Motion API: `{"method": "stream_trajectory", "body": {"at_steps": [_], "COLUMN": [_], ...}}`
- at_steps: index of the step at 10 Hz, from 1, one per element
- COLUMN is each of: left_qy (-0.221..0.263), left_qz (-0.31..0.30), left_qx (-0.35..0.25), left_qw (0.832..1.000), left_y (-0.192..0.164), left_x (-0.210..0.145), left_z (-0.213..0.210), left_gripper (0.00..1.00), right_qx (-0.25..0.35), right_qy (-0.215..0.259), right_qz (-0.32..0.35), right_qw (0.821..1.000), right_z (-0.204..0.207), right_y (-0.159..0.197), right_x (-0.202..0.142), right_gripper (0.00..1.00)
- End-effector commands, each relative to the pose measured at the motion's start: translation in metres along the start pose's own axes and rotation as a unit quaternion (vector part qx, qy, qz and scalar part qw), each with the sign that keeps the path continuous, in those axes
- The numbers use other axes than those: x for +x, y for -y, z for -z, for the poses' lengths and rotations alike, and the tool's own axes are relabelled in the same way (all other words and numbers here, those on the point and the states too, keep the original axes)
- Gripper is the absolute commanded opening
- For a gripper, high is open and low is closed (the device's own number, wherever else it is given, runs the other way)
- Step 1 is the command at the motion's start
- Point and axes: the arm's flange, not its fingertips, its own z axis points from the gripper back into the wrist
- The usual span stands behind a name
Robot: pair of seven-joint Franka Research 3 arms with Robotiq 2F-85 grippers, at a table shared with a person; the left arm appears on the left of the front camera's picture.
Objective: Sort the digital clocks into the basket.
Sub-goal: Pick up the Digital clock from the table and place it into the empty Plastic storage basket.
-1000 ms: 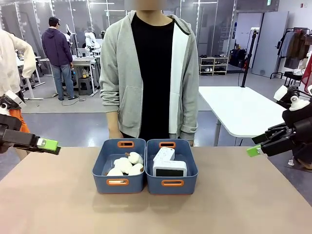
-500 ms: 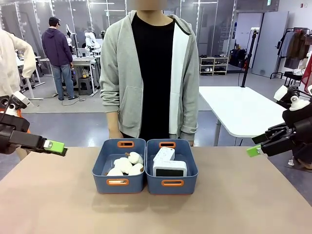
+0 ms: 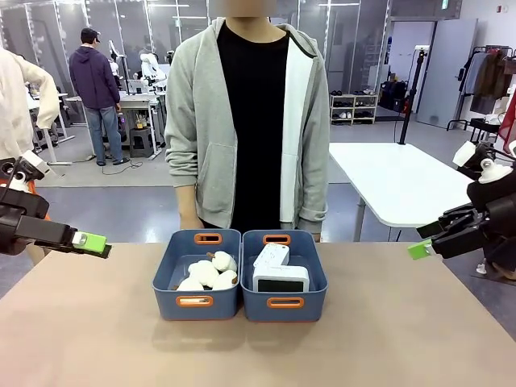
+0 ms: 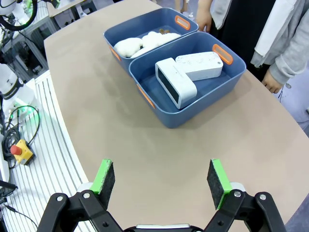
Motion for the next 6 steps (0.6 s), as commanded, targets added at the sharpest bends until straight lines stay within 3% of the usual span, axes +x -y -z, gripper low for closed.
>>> {"method": "stream_trajectory", "body": {"at_steps": [1,6], "left_qy": [0.008,0.008], "left_qz": [0.009,0.009], "left_qx": [-0.009,-0.009], "left_qw": [1.000,1.000], "left_y": [-0.0018,-0.0018], "left_x": [0.0003,0.0003], "left_z": [0.0021,0.0021], "left_gripper": [1.00,1.00], "right_qx": [-0.001,-0.001], "right_qy": [-0.002,-0.002], "right_qz": [-0.001,-0.001], "right_qw": [1.000,1.000], "right_z": [0.0009,0.0009], "right_y": [0.0002,0.0002], "right_x": [-0.0006,-0.0006], "right_gripper": [0.97,0.97]}}
